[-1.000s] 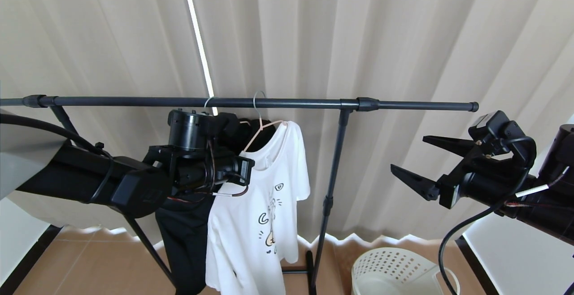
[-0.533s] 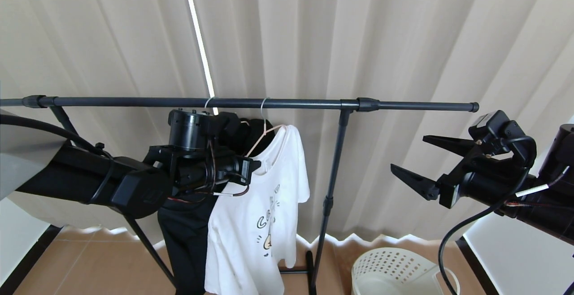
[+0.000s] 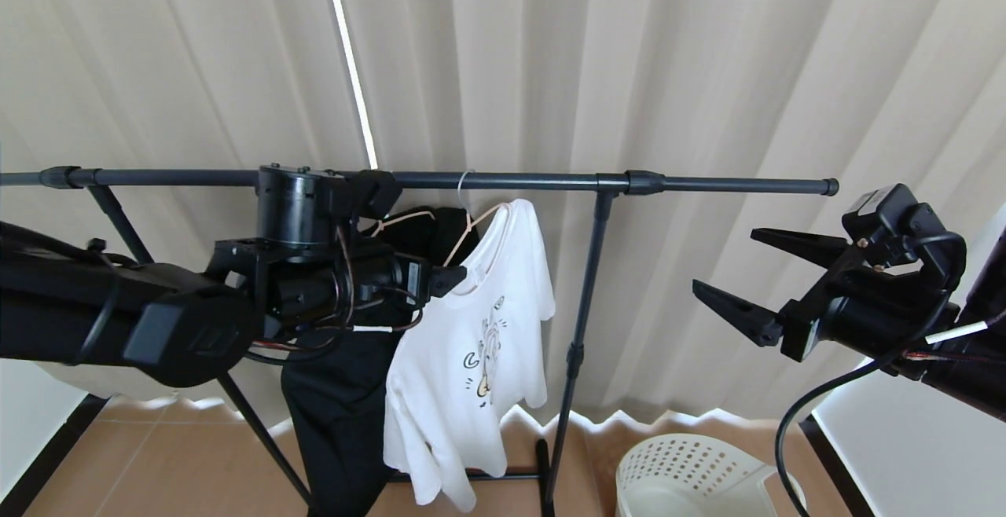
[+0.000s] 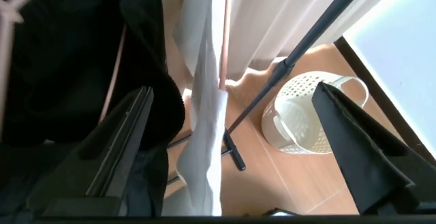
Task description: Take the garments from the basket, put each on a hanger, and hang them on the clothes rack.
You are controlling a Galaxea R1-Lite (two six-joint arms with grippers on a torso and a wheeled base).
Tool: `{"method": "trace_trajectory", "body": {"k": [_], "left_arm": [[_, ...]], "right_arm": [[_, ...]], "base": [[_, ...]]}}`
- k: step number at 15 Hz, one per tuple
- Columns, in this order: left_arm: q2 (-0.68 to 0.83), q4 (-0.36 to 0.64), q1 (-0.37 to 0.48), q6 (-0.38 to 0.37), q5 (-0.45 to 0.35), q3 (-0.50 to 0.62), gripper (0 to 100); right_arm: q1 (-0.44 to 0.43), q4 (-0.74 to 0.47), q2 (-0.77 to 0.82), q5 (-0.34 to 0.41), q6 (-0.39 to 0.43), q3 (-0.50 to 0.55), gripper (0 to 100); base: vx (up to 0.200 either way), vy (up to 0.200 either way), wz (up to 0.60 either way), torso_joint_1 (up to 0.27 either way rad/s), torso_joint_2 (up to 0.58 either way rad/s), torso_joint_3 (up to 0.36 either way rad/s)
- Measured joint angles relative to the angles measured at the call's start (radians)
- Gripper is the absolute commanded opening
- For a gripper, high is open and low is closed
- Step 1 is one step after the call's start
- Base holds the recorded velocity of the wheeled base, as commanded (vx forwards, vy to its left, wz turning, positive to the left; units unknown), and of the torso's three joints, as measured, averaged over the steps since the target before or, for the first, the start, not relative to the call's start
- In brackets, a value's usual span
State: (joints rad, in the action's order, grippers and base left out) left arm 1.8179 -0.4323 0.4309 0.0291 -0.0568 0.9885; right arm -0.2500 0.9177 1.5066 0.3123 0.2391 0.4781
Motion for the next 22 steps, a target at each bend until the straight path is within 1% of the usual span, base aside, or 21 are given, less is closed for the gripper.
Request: {"method": "trace_trajectory", "body": {"k": [2,6,9,10,12,15,16,17,18,19,21,22], "left_arm": [[-0.098,0.008,-0.003,0.001,0.01,-0.06,100],[-0.321,0.011,-0.009,0.002,0.015,-0.254,100],[-0.466,0.007,-0.016,0.002,0.014,-0.373,100],[-0.521,0.007,-0.018,0.002,0.014,-0.413,100],[-0.629,0.008,-0.021,0.002,0.014,-0.482,100],[-0.796,0.01,-0.057,0.001,0.013,-0.605,100],[-0.847,0.014,-0.084,0.001,0.012,-0.653,100],[-0.889,0.012,-0.106,0.001,0.011,-0.696,100],[-0.929,0.013,-0.123,0.001,0.009,-0.74,100],[-0.966,0.013,-0.134,0.0,0.008,-0.785,100],[-1.033,0.014,-0.143,0.0,0.009,-0.856,100],[-1.063,0.014,-0.144,0.0,0.009,-0.884,100]], "right_arm": [[0.003,-0.004,-0.024,0.0,0.0,0.0,100],[0.01,-0.005,-0.075,0.0,-0.002,-0.006,100],[0.018,-0.025,-0.139,-0.026,-0.039,-0.024,100],[0.018,-0.057,-0.174,-0.044,-0.055,-0.033,100],[0.019,-0.183,-0.257,-0.067,-0.093,-0.045,100],[0.018,-0.466,-0.423,-0.08,-0.175,-0.05,100],[0.018,-0.551,-0.481,-0.091,-0.192,-0.051,100],[0.018,-0.611,-0.529,-0.118,-0.2,-0.055,100],[0.018,-0.654,-0.571,-0.168,-0.205,-0.068,100],[0.019,-0.671,-0.607,-0.203,-0.207,-0.091,100],[0.019,-0.674,-0.671,-0.256,-0.207,-0.168,100],[0.019,-0.675,-0.706,-0.271,-0.207,-0.205,100]], "base": [[0.0,0.0,0.0,0.0,0.0,0.0],[0.0,0.0,0.0,0.0,0.0,0.0],[0.0,0.0,0.0,0.0,0.0,0.0],[0.0,0.0,0.0,0.0,0.0,0.0],[0.0,0.0,0.0,0.0,0.0,0.0],[0.0,0.0,0.0,0.0,0.0,0.0],[0.0,0.0,0.0,0.0,0.0,0.0],[0.0,0.0,0.0,0.0,0.0,0.0],[0.0,0.0,0.0,0.0,0.0,0.0],[0.0,0.0,0.0,0.0,0.0,0.0],[0.0,0.0,0.0,0.0,0.0,0.0],[0.0,0.0,0.0,0.0,0.0,0.0]]}}
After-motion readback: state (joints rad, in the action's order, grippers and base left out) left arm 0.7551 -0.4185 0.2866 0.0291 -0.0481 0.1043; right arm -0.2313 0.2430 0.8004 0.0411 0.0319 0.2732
